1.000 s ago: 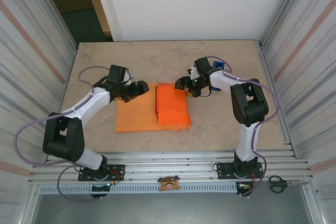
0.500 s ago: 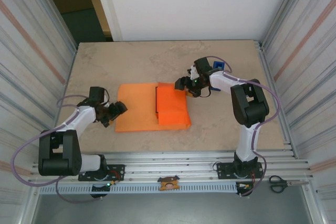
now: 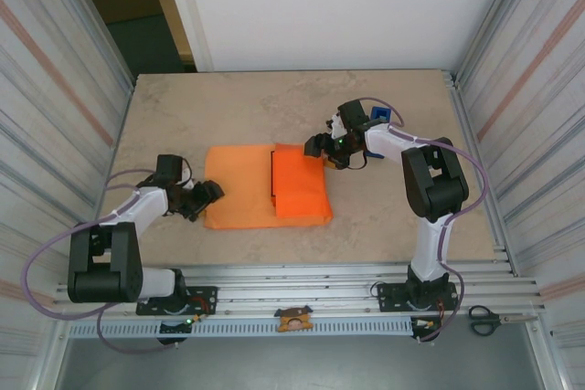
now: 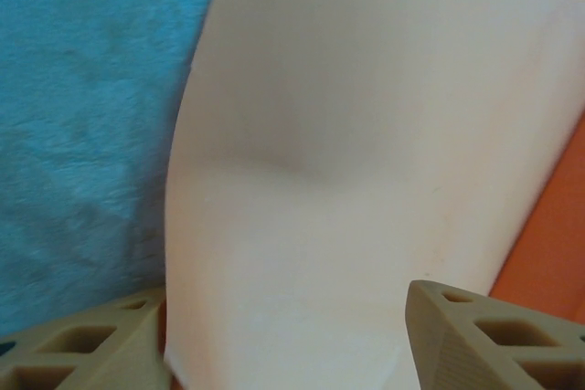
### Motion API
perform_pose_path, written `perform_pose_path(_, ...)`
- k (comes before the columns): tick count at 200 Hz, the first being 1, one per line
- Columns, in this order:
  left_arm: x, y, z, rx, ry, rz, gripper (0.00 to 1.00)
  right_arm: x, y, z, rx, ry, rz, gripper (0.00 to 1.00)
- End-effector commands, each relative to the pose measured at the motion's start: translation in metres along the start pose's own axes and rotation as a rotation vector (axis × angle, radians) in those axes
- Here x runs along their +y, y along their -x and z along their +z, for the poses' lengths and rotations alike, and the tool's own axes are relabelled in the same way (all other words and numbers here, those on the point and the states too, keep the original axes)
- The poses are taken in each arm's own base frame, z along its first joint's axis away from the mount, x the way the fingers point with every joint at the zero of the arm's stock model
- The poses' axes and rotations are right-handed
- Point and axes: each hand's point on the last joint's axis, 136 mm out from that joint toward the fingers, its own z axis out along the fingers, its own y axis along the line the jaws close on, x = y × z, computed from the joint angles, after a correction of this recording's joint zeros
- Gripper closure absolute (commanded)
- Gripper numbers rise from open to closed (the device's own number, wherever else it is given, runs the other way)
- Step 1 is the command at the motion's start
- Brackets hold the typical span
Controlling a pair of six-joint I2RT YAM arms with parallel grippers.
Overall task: Wrap the gift box in paper
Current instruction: Second fold the wrapping paper around the gift box.
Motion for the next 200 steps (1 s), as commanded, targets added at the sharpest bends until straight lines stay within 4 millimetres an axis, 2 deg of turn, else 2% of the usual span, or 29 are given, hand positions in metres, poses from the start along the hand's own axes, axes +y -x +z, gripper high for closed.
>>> perform_pose_path(1,-0.013,0.002,-0.005,-0.014,-0.071,0.035,0.32,-0.067,-0.046,0.013,0.120,-0.251,0.101,0.27)
perform_pose_path(53,-0.042,0.019,-0.014,-0.041,-0.239,0.071,0.32,-0.067,-0.046,0.011,0.119,-0.253,0.099,0.27)
perform_pose_path(66,-0.040,0.021,-0.014,-0.039,-0.226,0.055,0.32,-0.068,-0.045,0.011,0.118,-0.254,0.100,0.27)
perform_pose_path(91,-0.019,0.021,-0.009,-0.015,-0.146,-0.018,0.32,-0.066,-0.044,0.011,0.114,-0.249,0.100,0.27)
perform_pose_path(102,-0.016,0.018,-0.005,0.010,-0.153,-0.035,0.33,-0.066,-0.044,0.011,0.114,-0.249,0.101,0.27)
perform_pose_path(157,-0.035,0.007,0.000,0.096,-0.302,-0.040,0.51,-0.064,-0.042,0.010,0.113,-0.245,0.098,0.27)
perform_pose_path(200,-0.027,0.004,0.002,0.122,-0.261,-0.052,0.57,-0.065,-0.043,0.011,0.116,-0.248,0.100,0.27)
